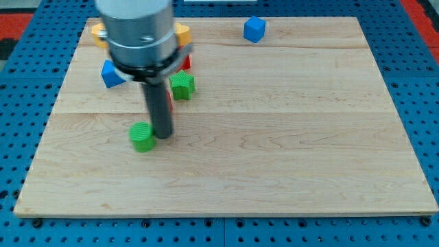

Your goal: Move the blue triangle vertically below the green circle

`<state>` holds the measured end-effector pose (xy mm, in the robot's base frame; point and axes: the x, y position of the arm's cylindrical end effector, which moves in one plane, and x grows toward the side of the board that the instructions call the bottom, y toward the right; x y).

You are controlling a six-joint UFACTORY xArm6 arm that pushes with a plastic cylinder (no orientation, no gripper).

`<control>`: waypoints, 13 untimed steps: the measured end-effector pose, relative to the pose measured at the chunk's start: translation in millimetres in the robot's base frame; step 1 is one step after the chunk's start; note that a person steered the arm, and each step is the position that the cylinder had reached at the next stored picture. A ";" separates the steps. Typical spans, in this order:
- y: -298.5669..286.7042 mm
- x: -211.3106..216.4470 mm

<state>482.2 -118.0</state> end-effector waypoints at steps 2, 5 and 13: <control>-20.2 -58.4; -20.2 -33.8; -130.5 -86.5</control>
<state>395.6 -248.5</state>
